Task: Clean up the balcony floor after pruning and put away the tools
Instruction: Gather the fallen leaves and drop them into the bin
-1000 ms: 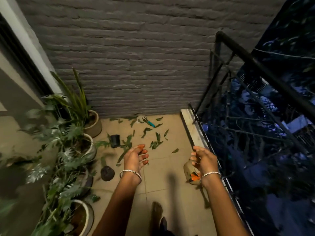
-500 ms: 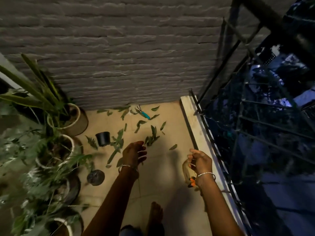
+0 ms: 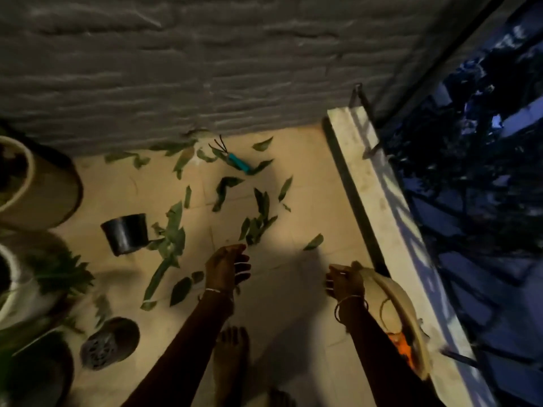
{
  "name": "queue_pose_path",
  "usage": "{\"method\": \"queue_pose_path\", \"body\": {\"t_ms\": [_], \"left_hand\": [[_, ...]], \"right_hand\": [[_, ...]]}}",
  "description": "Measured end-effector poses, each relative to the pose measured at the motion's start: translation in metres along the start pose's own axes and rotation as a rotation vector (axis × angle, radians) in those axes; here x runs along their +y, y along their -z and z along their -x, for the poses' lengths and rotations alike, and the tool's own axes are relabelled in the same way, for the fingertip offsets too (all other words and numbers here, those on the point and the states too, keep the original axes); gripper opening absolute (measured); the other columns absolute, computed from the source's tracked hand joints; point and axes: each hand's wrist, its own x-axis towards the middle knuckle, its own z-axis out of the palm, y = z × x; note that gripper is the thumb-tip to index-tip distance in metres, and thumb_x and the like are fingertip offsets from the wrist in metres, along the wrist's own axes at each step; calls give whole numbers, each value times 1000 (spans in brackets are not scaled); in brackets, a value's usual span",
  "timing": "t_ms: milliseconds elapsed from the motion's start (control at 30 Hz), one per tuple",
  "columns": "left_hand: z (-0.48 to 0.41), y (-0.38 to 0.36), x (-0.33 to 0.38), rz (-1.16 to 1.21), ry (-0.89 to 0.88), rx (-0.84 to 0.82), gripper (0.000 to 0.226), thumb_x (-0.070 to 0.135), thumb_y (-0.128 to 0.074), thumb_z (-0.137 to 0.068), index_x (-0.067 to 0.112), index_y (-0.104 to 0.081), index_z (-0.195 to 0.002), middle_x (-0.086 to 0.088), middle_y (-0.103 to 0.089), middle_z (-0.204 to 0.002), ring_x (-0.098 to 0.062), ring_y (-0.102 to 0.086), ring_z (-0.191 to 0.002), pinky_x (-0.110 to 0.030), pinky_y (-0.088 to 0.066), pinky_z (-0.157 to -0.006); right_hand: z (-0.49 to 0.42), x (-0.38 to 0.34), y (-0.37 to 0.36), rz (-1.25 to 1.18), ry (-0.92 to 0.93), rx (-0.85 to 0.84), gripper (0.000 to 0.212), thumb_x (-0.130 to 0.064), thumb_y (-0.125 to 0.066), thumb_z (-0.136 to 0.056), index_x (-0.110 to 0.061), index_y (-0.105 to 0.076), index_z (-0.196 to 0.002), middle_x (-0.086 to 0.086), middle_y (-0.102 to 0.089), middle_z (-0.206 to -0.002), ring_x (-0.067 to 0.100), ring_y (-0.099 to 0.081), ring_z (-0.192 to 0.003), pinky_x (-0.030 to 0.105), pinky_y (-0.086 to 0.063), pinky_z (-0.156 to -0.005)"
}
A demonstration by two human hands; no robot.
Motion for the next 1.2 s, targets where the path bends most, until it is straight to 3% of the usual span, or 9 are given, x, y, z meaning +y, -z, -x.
{"method": "queue_pose_path", "body": {"t_ms": [133, 233, 433, 600, 700, 800, 900, 1067, 1200], "left_hand": [[-104, -6, -48, -33, -18, -27, 18, 17, -56, -96, 5, -68, -102, -11, -63, -83, -25, -61, -73, -33, -53, -65], [-167, -8, -81, -49, -48, -51, 18, 17, -55, -96, 6, -68, -102, -10, -63, -83, -24, -61, -74, -33, -52, -67], [-261, -5, -136, 29, -13, -74, 19, 15, -52, -96, 12, -70, -92, -7, -61, -80, -23, -59, -72, -34, -51, -70], [-295, -6, -150, 147, 54, -143, 21, 18, -48, -98, 11, -68, -96, -5, -59, -77, -21, -56, -71, -32, -48, -70], [-306, 1, -142, 110, -3, -178, 22, 21, -50, -98, 11, -69, -102, -5, -60, -83, -21, -57, -77, -32, -49, -73], [-307, 11, -132, 119, -49, -186, 23, 25, -51, -98, 11, -68, -102, -6, -61, -87, -21, -58, -80, -32, -51, -72], [-305, 14, -136, 190, -16, -229, 27, 31, -52, -97, 10, -65, -106, -9, -65, -97, -23, -62, -89, -35, -52, -78], [-291, 33, -169, 202, 44, -306, 42, 45, -58, -91, 11, -62, -117, -8, -67, -111, -24, -63, -107, -40, -49, -98], [-283, 73, -187, 258, 47, -204, 34, 35, -45, -101, 8, -63, -111, -13, -67, -109, -25, -64, -98, -37, -51, -88]], "right_hand": [[-120, 45, -37, 210, 62, 26, 22, -4, -53, -96, 1, -58, -116, 27, -64, -103, 29, -63, -74, 42, -54, -74], [-206, 83, -63, 229, 187, 156, 14, -12, -68, -88, -18, -60, -97, 19, -66, -106, 37, -63, -101, 53, -51, -94], [-296, 113, -101, 512, 384, 383, 58, -24, -77, -82, -8, -46, -129, 14, -51, -127, 33, -54, -115, 45, -48, -101], [-322, 132, -119, 545, 650, 481, 18, -15, -63, -91, -12, -59, -109, 2, -60, -99, 25, -61, -96, 33, -51, -87], [-325, 123, -134, 310, 731, 365, 22, -8, -70, -83, -18, -58, -98, -3, -64, -85, 15, -64, -78, 40, -59, -78], [-299, 100, -159, 153, 755, 194, 31, -1, -82, -72, -7, -57, -91, -1, -62, -75, 5, -56, -62, 16, -53, -63], [-259, 100, -188, 139, 809, -30, 25, -7, -86, -70, -4, -61, -76, 4, -65, -63, 12, -59, -49, 24, -50, -51], [-202, 156, -231, 220, 840, -417, 16, -9, -82, -76, -13, -67, -79, 10, -72, -78, 22, -71, -72, 36, -61, -66], [-176, 188, -244, 407, 937, -701, 12, -11, -76, -82, -10, -69, -92, 5, -72, -91, 12, -68, -86, 20, -56, -77]]}}
